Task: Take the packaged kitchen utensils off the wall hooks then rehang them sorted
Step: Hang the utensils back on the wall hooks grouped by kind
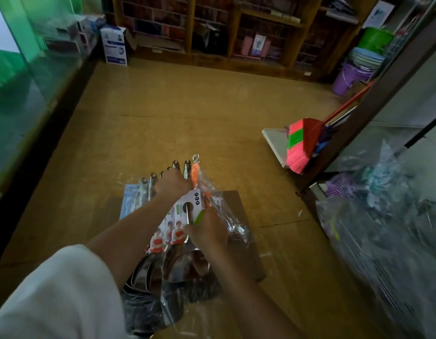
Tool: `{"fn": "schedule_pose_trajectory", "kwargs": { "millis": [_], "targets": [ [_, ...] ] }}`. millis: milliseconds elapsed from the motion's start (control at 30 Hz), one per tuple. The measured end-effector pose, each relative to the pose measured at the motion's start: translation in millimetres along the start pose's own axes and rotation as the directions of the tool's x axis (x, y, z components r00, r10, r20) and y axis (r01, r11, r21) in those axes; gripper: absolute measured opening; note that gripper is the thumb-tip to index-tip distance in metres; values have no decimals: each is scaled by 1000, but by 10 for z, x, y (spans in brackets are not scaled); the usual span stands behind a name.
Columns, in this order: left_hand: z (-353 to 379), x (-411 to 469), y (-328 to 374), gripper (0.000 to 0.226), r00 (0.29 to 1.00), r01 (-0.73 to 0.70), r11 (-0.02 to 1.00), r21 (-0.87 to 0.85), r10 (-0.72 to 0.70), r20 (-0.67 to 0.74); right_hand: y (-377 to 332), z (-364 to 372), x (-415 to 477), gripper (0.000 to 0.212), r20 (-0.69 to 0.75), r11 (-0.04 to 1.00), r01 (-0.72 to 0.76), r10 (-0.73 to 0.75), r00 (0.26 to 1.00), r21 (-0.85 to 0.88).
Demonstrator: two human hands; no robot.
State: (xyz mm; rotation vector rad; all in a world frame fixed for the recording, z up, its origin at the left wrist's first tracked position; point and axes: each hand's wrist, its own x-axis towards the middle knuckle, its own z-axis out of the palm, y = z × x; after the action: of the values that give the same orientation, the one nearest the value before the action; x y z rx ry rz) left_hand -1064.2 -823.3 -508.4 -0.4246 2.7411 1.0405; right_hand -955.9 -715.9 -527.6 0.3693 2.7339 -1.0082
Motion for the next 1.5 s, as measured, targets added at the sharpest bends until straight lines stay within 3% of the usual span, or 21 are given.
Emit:
{"fn": "schedule_pose_trajectory", "kwargs": {
  "millis": [100, 233, 400, 567, 667, 833, 1067, 1267, 1500],
  "targets": [
    [-4, -28, 41, 36, 999, 29, 999, -20, -29, 39, -28, 1, -6, 75, 65, 994, -30, 23, 998, 110],
    [-61, -74, 64, 51, 999, 43, 959, -280, -39, 20, -60, -19, -30, 72, 101, 964, 5, -33, 994, 266],
    [-461, -332, 272, 38, 997, 73, 872, -484, -50, 60, -76, -384, -163, 43, 79, 899, 83, -129, 989, 430],
    [-770, -976, 1056, 24, 980, -105, 757, -645, 191, 64, 75, -1194, -519, 34, -72, 809, 225, -222, 972, 544],
    [-730, -1583, 1787, 21, 933, -228, 717, -659, 355, 63, 350, -1836, -862, 36, -202, 770, 276, -194, 960, 574],
    [-213, -2880, 3034, 20, 775, -420, 597, -683, 628, 73, 1173, -2970, -1753, 29, -465, 731, 367, -77, 882, 575],
    [825, -5098, 4329, 26, 457, -542, 396, -742, 879, 135, 2660, -4212, -3393, 25, -775, 802, 391, 135, 617, 451],
    [1515, -6690, 4764, 25, 231, -561, 300, -771, 952, 202, 3646, -4736, -4695, 28, -863, 884, 267, 241, 444, 384],
    [2037, -8148, 5124, 22, 54, -511, 232, -828, 970, 239, 4313, -5197, -5935, 17, -904, 866, 315, 294, 309, 389]
  ]
}}
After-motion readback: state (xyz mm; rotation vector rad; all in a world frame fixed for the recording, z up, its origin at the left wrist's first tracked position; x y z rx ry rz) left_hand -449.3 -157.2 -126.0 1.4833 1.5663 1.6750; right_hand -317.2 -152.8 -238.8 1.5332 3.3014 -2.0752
